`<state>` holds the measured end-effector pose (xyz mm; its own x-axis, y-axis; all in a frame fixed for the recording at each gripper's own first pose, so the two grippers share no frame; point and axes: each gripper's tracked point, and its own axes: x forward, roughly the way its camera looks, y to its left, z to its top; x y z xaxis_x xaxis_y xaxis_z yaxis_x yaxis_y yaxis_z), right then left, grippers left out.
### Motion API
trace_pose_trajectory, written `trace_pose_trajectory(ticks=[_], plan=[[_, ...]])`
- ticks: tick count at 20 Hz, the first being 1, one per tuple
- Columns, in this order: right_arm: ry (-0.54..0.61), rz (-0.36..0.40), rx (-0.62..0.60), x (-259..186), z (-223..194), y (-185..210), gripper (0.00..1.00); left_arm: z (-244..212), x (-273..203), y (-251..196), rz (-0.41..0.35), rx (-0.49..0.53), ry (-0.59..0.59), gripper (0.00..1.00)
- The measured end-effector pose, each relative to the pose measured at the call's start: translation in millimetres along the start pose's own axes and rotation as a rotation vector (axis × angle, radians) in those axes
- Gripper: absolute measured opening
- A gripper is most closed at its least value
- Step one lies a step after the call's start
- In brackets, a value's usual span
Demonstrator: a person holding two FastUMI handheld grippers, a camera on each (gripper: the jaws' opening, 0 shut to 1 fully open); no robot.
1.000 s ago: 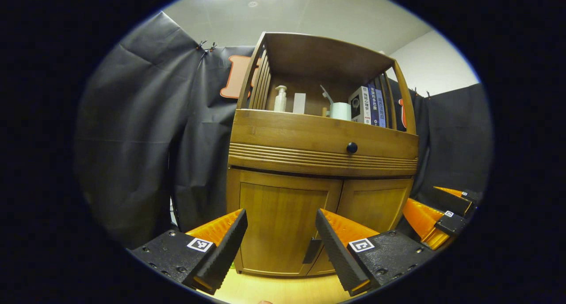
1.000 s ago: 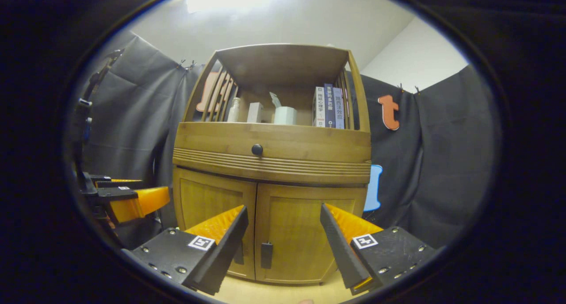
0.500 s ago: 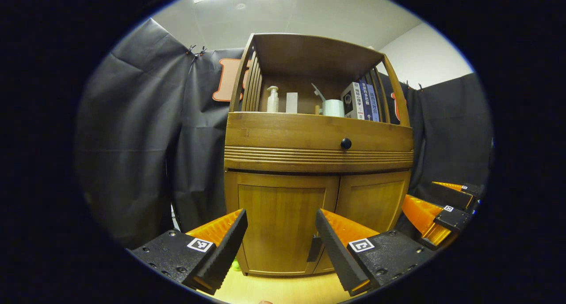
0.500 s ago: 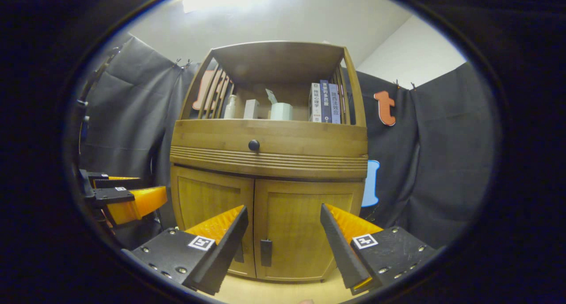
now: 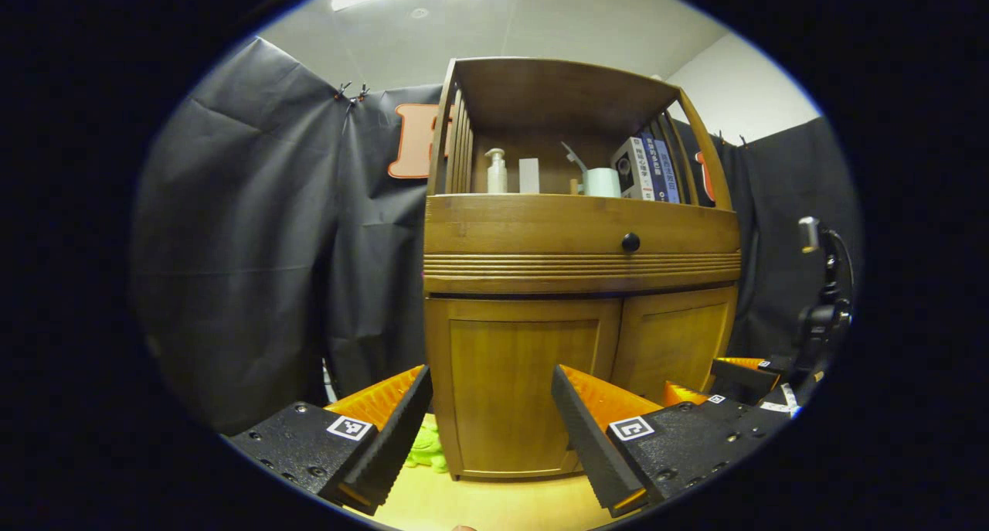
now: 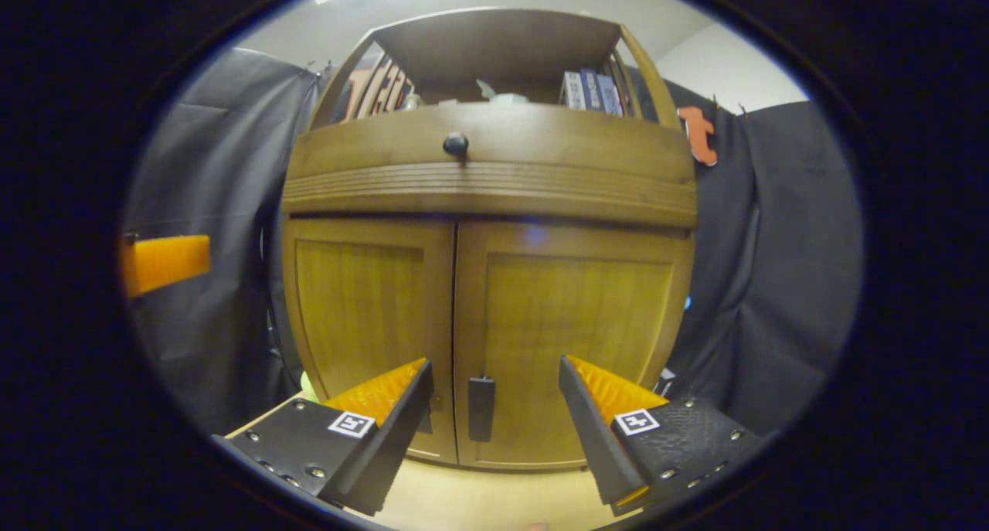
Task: Open the right door of the double-door shoe cabinet with the right hand, and open the left door with the left hand.
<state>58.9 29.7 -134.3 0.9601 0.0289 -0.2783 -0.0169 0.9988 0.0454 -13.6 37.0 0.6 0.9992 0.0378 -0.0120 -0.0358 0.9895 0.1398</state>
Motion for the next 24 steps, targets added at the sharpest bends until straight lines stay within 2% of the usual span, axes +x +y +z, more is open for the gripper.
trace_pose_trajectory(ticks=[1,3,5,6,7,8,9,10,11,13,14,15,16,18,19,20,24], plan=[[0.024,-0.005,0.002,9.7,-9.0,2.0,0.97,-0.6,-0.7,6.7,0.017,0.007,0.001,0.92],[0.073,0.002,0.002,27.8,-25.3,6.6,0.87,-5.4,-0.4,20.2,0.049,0.012,0.011,0.92],[0.118,-0.007,-0.006,45.2,-41.7,8.1,0.82,-9.1,0.8,32.8,0.081,0.02,0.022,0.92],[0.129,-0.008,-0.002,53.6,-46.9,9.2,0.78,-10.1,0.9,38.7,0.096,0.025,0.027,0.95],[0.145,-0.016,0.001,61.9,-53.5,9.1,0.78,-10.7,1.7,44.5,0.11,0.03,0.029,0.92],[0.156,-0.011,0.005,66.5,-54.3,12.0,0.71,-11.0,3.5,50.0,0.125,0.035,0.031,0.96],[0.161,-0.01,0.005,70.6,-55.4,15.7,0.69,-10.9,5.4,54.0,0.138,0.039,0.032,0.92],[0.164,-0.013,0.0,77.2,-57.4,17.0,0.67,-11.5,6.0,57.0,0.148,0.041,0.036,0.95],[0.168,-0.018,-0.013,83.9,-62.3,17.9,0.67,-12.7,6.8,59.3,0.156,0.04,0.039,0.92],[0.176,-0.04,-0.039,89.7,-62.5,15.6,0.67,-13.7,8.5,60.2,0.165,0.034,0.043,0.92],[0.181,-0.035,-0.036,91.8,-63.1,15.6,0.46,-14.1,8.6,60.4,0.167,0.031,0.043,0.92],[0.188,-0.016,-0.027,96.5,-66.3,18.2,0.42,-13.6,8.4,60.6,0.169,0.03,0.042,0.92],[0.195,-0.032,-0.013,96.7,-68.1,12.6,0.42,-13.2,8.8,60.2,0.17,0.03,0.039,0.92],[0.186,-0.031,0.019,90.6,-64.3,17.8,0.31,-12.7,9.1,58.5,0.169,0.031,0.038,0.92],[0.184,-0.035,0.03,89.5,-62.3,17.7,0.31,-12.4,9.4,57.0,0.166,0.031,0.038,0.92],[0.189,-0.036,0.029,89.9,-63.4,17.5,0.26,-13.0,9.8,54.1,0.16,0.029,0.039,0.96],[0.171,-0.066,0.043,87.4,-63.7,15.4,0.26,-12.0,6.3,44.9,0.137,0.025,0.036,0.92]])
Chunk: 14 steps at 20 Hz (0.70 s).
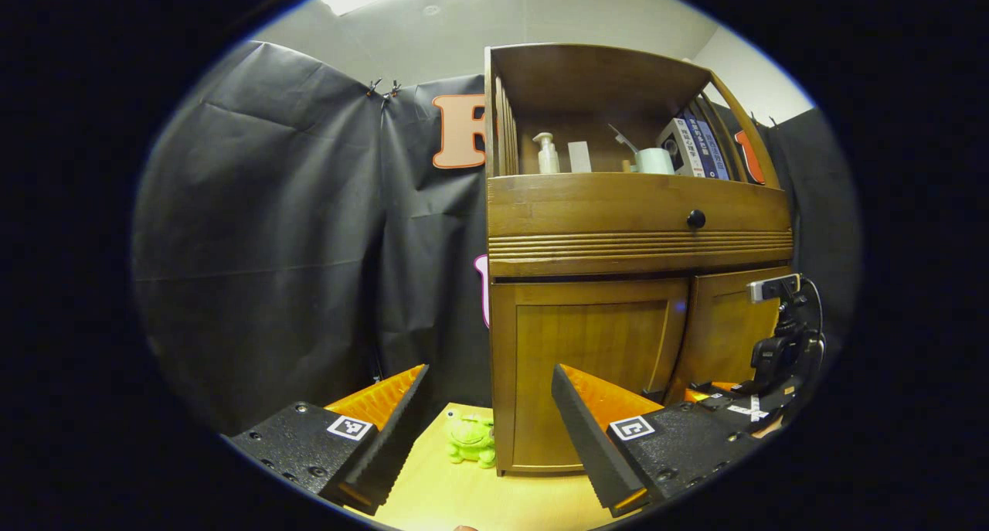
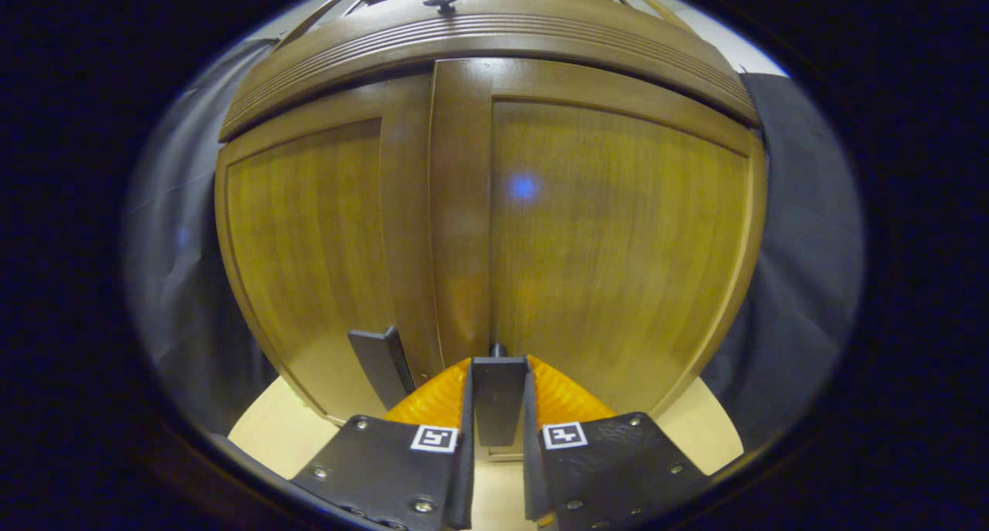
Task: Open the right door of the double-door shoe cabinet with the right hand, and open the left door with the left hand.
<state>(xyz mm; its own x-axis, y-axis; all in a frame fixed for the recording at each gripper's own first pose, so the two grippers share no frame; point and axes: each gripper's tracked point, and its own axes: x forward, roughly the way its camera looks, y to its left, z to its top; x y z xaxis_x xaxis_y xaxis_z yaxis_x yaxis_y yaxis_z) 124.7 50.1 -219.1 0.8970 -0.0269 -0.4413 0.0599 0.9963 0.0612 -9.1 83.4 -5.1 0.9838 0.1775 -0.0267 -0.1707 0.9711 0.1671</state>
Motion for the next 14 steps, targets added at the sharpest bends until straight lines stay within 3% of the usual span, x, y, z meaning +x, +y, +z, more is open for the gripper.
trace_pose_trajectory(ticks=[5,8,14], plan=[[-0.023,-0.056,0.02,1.1,1.7,-1.5,0.25,4.0,-8.0,-8.1,-0.028,0.004,-0.009,0.96],[-0.022,-0.055,0.037,-1.9,5.8,-1.5,0.25,5.2,-14.3,-15.8,-0.053,0.004,-0.014,0.92],[-0.015,-0.067,0.051,2.5,8.8,-10.5,0.25,3.3,-23.6,-48.3,-0.144,-0.01,-0.009,0.96]])
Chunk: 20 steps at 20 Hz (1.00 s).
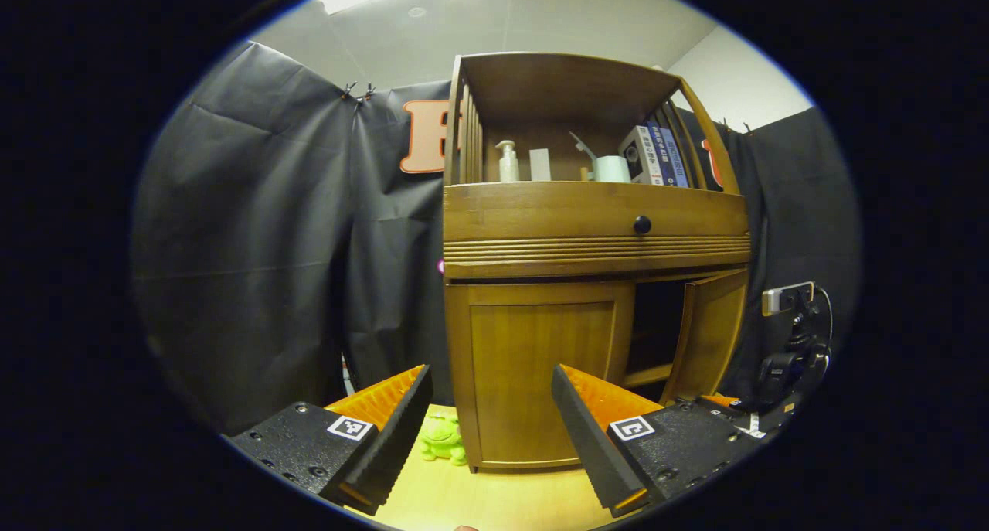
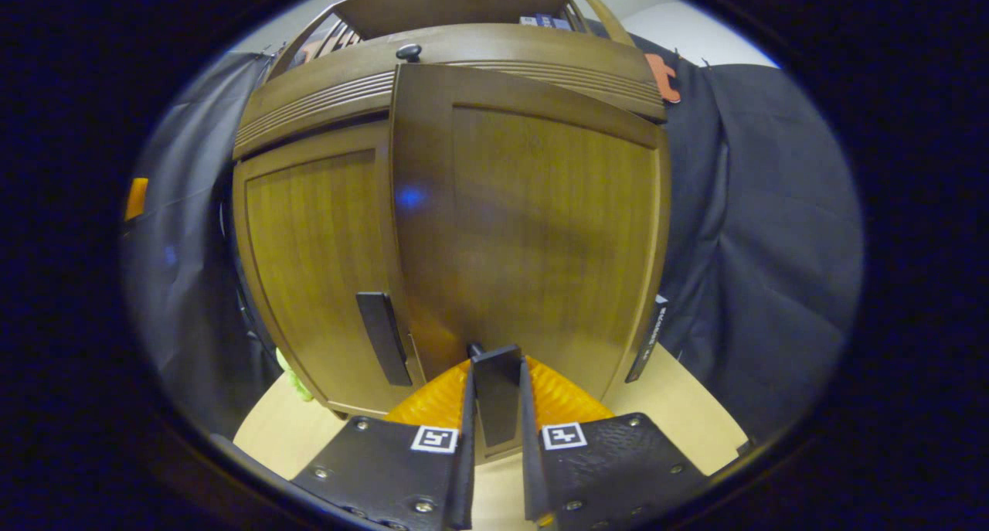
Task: Open the right door of the double-door shoe cabinet with the right hand, and open the left door with the left hand.
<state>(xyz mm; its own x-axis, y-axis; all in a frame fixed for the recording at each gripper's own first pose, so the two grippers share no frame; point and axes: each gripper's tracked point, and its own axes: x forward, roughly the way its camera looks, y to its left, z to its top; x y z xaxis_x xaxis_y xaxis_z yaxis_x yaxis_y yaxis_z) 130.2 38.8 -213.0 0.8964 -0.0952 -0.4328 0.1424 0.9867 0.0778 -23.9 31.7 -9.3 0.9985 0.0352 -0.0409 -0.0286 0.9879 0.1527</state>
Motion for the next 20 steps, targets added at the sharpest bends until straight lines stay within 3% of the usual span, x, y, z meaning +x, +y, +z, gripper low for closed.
trace_pose_trajectory(ticks=[1,2,4,11,15,20], plan=[[0.001,-0.004,0.004,1.1,-1.9,-1.6,0.25,0.5,-0.1,-5.4,-0.015,0.001,0.0,0.92],[0.002,-0.008,0.004,5.2,-2.7,-4.5,0.25,0.2,-1.0,-11.5,-0.03,0.002,-0.001,0.96],[0.01,-0.005,0.018,2.9,0.7,-8.8,0.22,0.1,-2.8,-23.2,-0.062,0.003,-0.002,0.92],[0.01,-0.036,0.019,-8.7,20.5,-5.4,0.22,-4.5,-2.8,-67.8,-0.183,-0.008,0.009,0.96],[0.006,-0.09,0.011,-25.2,16.4,-28.1,0.22,-5.4,1.8,-85.0,-0.23,-0.015,0.007,0.92],[0.008,-0.149,0.03,-45.0,13.3,-58.6,0.22,-9.7,4.7,-102.6,-0.275,-0.027,0.013,0.96]])
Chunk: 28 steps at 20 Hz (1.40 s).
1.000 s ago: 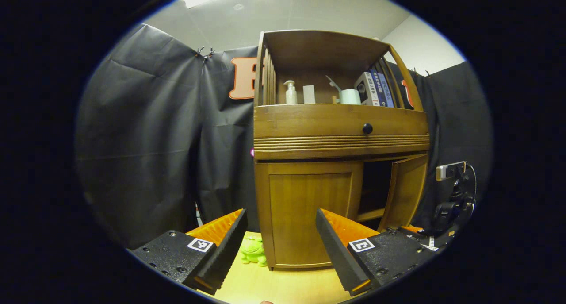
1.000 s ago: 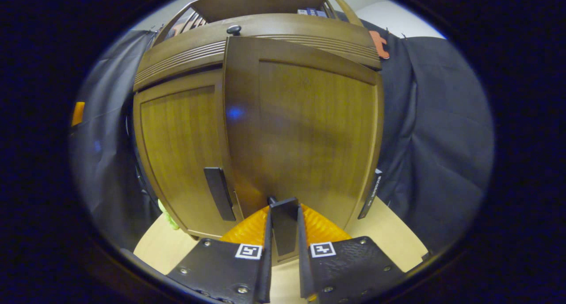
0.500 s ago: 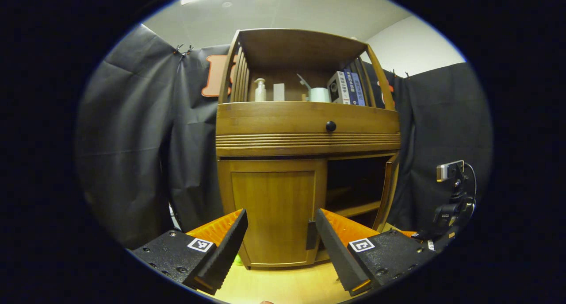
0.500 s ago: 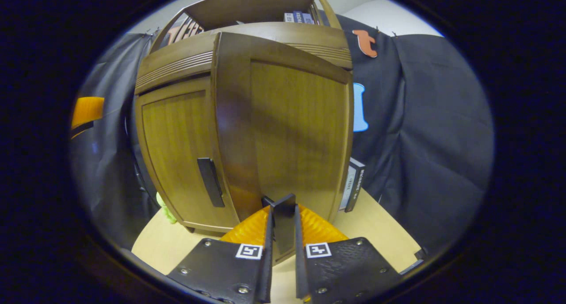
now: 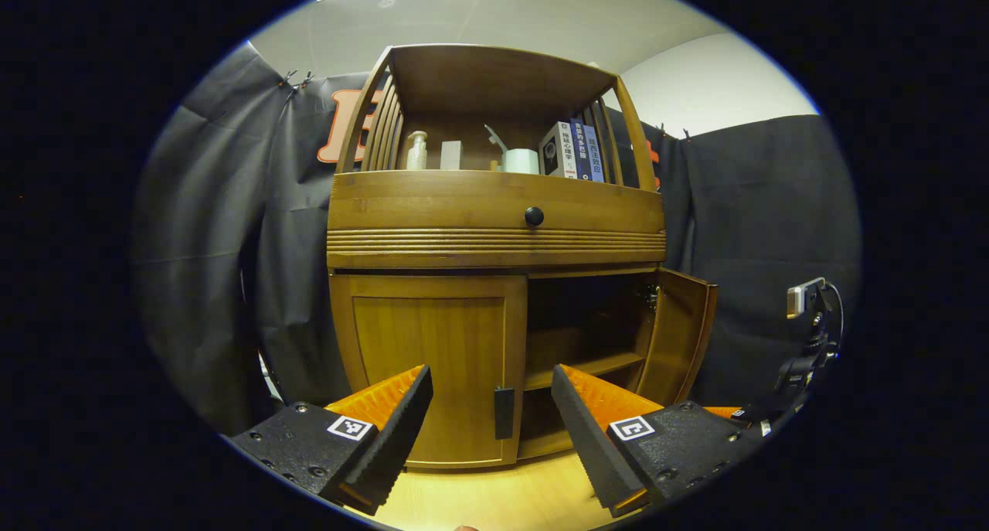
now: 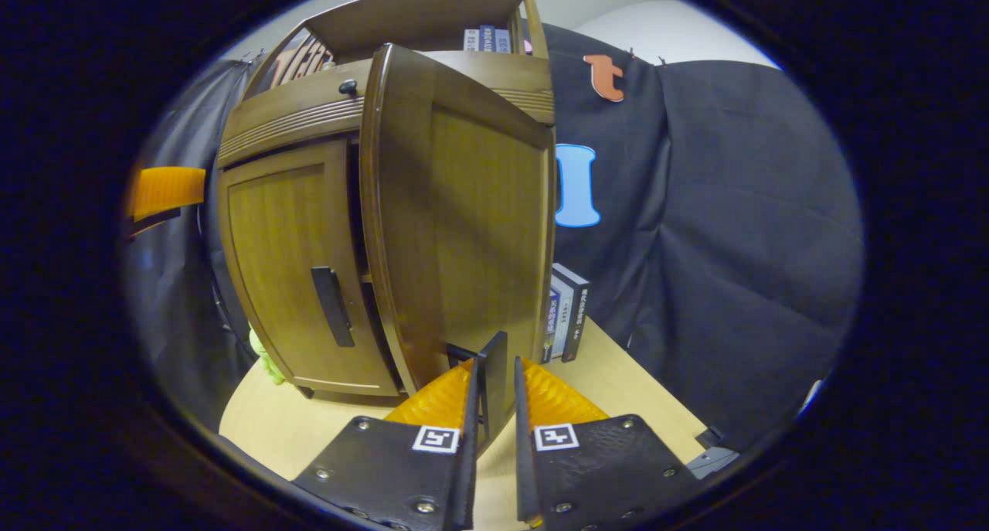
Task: Open the right door of the double-door shoe cabinet with the right hand, and open the left door with the left hand.
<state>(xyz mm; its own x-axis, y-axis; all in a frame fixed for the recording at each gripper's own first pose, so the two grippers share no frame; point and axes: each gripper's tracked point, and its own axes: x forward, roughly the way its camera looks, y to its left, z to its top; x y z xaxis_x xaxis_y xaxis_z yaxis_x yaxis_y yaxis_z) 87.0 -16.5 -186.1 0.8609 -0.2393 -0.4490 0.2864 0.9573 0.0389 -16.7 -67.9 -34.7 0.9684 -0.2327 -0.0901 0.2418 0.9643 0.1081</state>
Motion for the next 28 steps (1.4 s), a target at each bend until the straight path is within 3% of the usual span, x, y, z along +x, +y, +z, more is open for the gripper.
trace_pose_trajectory(ticks=[8,17,18,19,28], plan=[[-0.017,-0.13,0.016,-13.7,3.7,-51.2,0.21,-13.8,9.5,-15.0,-0.039,-0.01,0.022,0.96],[-0.107,-0.302,0.003,-37.7,22.6,-126.9,0.18,-38.5,29.9,-12.8,-0.022,0.014,0.055,0.96],[-0.119,-0.327,0.001,-41.9,25.7,-136.4,0.18,-42.0,33.6,-11.7,-0.019,0.018,0.06,0.92],[-0.129,-0.355,-0.004,-44.5,29.0,-146.9,0.18,-47.0,37.6,-10.6,-0.015,0.02,0.067,0.96],[-0.255,-0.349,-0.003,-76.3,89.8,-139.7,0.19,-84.4,80.2,-1.1,0.01,0.032,0.133,0.93]])
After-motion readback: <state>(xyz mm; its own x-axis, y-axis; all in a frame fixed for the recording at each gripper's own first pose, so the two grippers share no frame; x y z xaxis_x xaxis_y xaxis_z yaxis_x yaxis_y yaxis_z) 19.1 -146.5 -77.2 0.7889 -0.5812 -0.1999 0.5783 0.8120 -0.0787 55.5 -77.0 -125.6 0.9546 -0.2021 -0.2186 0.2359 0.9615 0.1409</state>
